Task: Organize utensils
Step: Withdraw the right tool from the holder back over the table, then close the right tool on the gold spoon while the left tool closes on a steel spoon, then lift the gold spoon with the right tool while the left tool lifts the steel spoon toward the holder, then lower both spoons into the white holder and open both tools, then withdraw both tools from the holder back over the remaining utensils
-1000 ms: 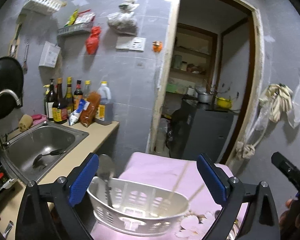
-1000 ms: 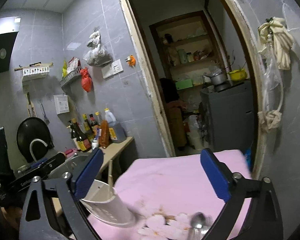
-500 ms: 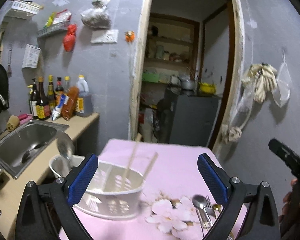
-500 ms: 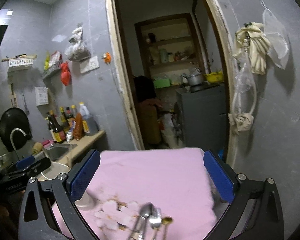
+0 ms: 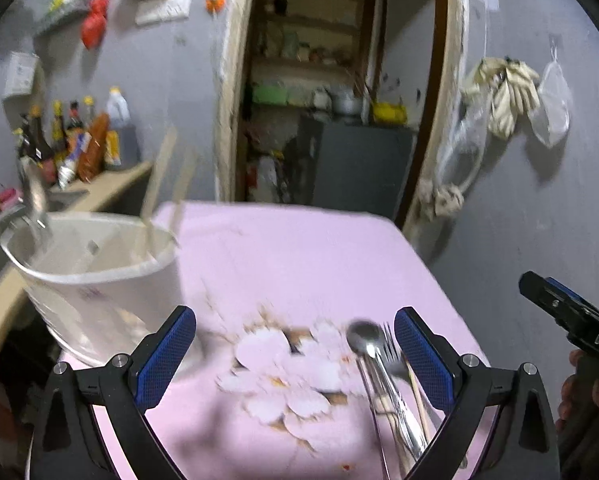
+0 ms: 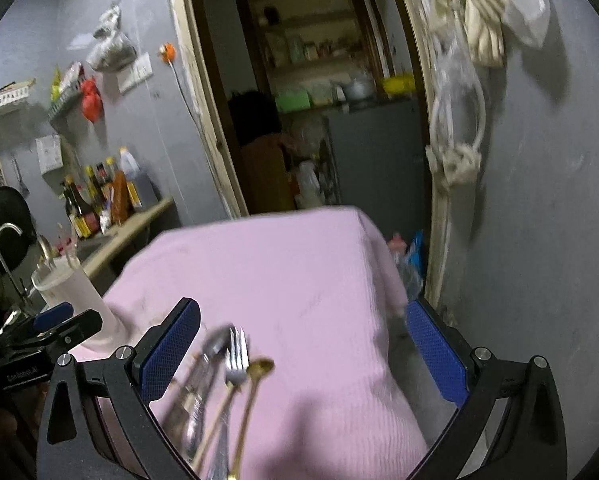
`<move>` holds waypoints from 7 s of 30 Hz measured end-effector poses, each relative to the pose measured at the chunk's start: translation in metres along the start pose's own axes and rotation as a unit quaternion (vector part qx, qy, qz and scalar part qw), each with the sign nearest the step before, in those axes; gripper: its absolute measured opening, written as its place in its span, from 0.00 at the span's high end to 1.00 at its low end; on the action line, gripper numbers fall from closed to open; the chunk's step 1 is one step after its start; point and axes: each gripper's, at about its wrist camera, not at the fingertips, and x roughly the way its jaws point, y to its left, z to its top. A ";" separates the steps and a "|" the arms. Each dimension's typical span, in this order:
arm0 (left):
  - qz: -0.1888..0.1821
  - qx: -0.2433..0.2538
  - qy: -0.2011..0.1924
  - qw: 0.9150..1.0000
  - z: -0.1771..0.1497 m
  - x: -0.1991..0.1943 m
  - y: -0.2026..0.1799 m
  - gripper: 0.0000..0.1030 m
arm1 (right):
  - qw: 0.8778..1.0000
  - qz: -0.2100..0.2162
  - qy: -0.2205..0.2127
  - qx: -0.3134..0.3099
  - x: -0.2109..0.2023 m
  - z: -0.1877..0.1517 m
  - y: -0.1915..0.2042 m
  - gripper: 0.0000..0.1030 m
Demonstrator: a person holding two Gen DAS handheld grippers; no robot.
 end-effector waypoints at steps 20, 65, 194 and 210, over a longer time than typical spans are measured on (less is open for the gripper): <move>-0.096 0.055 0.153 0.982 -0.044 0.065 -0.036 0.54 | 0.990 0.073 0.121 0.000 0.064 -0.055 0.000 0.60; -0.127 -0.009 0.236 0.963 -0.037 0.088 -0.008 0.83 | 0.960 0.132 0.249 -0.008 0.113 -0.055 0.034 0.94; 0.005 -0.048 -0.059 0.997 0.105 -0.092 0.140 0.27 | 0.985 0.080 -0.153 -0.005 -0.053 0.074 0.165 0.25; 0.022 -0.007 -0.119 0.993 0.083 -0.097 0.042 0.04 | 0.987 0.032 -0.156 -0.023 -0.084 0.070 0.086 0.02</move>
